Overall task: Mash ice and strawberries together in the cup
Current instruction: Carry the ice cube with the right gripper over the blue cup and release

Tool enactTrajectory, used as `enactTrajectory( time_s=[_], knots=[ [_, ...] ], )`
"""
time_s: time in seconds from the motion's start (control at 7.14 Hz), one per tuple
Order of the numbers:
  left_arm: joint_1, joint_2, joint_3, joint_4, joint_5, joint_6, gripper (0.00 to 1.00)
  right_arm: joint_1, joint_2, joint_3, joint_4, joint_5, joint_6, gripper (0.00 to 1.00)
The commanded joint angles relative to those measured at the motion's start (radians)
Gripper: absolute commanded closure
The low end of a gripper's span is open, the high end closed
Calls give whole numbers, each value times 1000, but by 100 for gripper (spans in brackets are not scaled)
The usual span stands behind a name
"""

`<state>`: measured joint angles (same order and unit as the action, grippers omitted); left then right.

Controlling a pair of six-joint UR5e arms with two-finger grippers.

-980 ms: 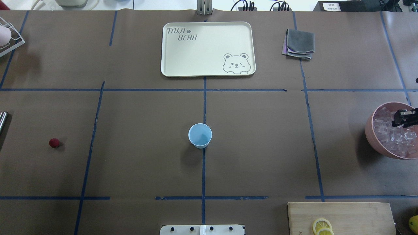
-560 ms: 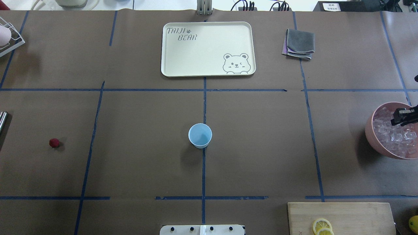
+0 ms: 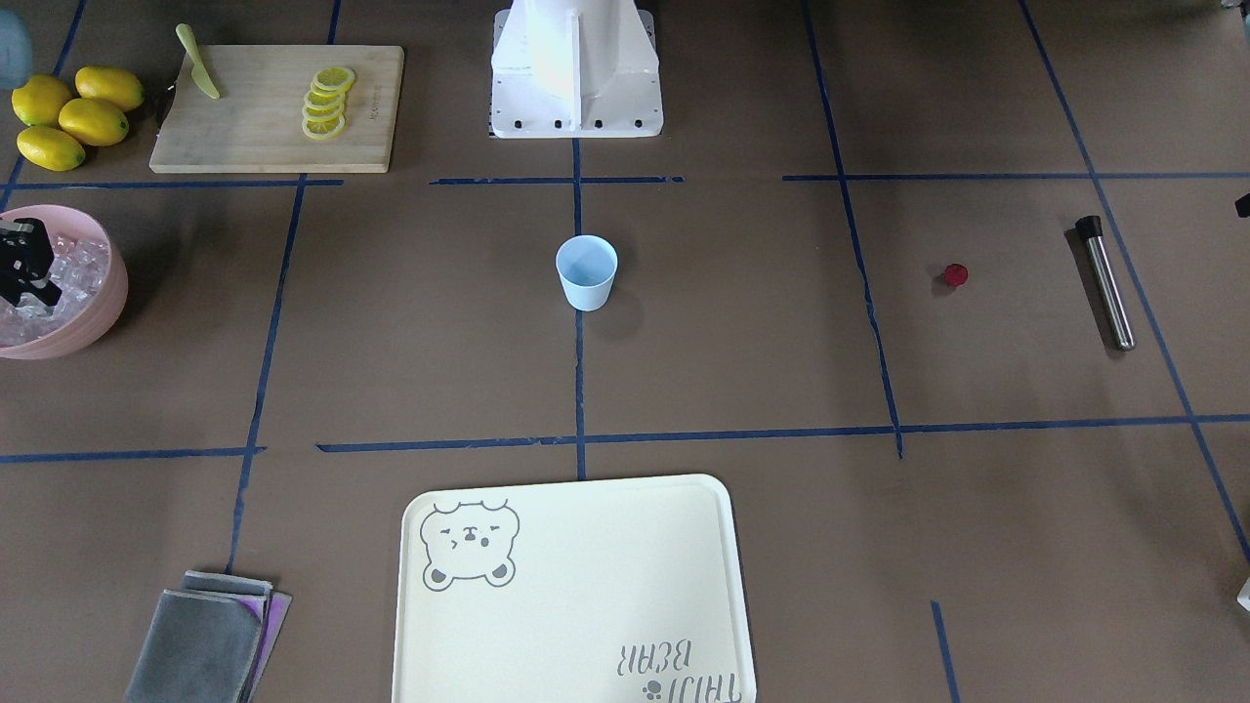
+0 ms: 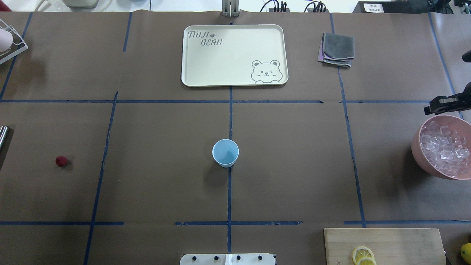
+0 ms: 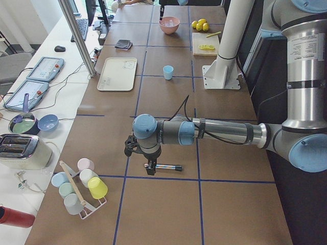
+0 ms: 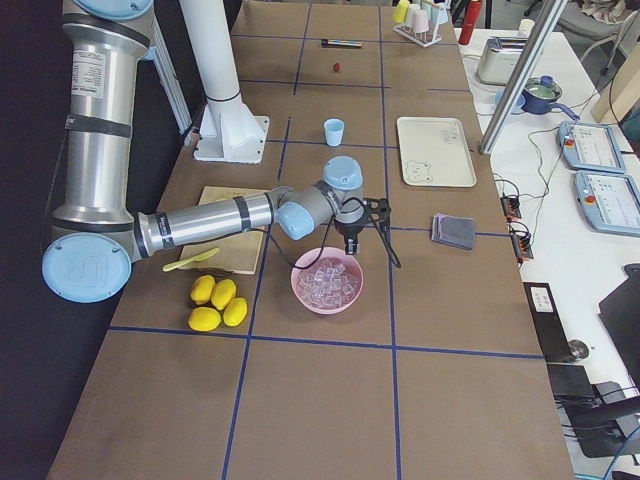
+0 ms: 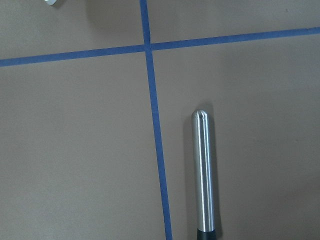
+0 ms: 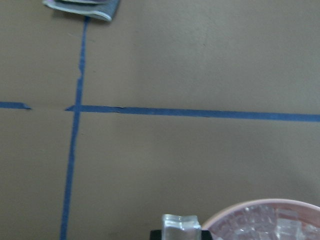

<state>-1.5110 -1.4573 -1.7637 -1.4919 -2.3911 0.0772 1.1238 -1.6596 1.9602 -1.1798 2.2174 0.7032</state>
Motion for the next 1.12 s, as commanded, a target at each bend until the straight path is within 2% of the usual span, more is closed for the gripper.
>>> enactTrajectory(
  time_s=[0.0, 0.28, 0.56, 0.7, 0.98],
  knots=[
    [0, 0, 1, -30, 0, -1, 0, -100, 103, 62, -3, 22, 114, 100],
    [0, 0, 1, -33, 0, -1, 0, -267, 257, 65, -3, -13, 310, 100],
    [0, 0, 0, -33, 0, -1, 0, -446, 412, 45, -6, -101, 495, 100],
    [0, 0, 1, -57, 0, -4, 0, -540, 485, 10, -6, -195, 594, 99],
    [0, 0, 1, -60, 0, -4, 0, -686, 651, -143, -21, -386, 682, 99]
  ],
)
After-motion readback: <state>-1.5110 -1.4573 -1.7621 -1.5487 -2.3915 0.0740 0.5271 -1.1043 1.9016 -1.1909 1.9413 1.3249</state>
